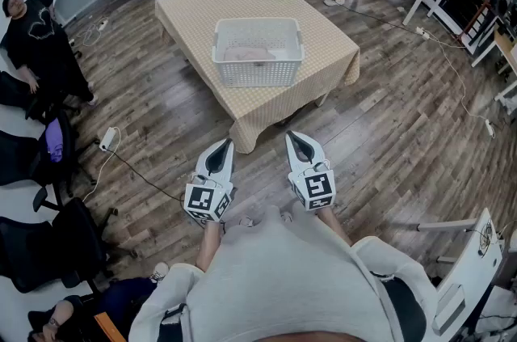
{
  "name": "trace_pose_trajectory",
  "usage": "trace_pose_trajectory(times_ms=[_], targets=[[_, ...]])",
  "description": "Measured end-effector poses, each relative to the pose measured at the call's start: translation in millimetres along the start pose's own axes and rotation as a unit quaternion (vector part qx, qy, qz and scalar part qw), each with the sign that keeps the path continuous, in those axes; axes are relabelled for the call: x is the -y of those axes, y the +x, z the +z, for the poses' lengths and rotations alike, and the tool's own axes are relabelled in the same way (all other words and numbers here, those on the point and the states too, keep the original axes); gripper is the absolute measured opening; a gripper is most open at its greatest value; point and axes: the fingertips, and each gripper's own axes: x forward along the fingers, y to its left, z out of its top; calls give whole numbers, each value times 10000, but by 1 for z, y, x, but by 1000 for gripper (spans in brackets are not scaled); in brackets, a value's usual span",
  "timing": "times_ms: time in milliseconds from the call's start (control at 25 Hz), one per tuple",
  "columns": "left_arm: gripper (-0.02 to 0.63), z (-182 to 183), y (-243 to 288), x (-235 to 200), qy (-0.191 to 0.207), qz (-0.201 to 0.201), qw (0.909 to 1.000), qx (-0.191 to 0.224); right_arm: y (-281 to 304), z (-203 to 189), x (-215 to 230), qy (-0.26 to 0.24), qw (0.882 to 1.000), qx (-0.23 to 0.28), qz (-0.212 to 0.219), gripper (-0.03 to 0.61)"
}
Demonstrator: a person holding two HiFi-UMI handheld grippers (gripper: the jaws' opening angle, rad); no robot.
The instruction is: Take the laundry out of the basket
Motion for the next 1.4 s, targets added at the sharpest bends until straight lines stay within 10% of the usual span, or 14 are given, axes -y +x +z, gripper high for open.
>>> trace_pose_trajectory(times_ms=[1400], targets=[[9, -11, 19, 68, 14, 384, 9992, -132, -49, -29, 56, 303, 9986, -6, 425, -2]])
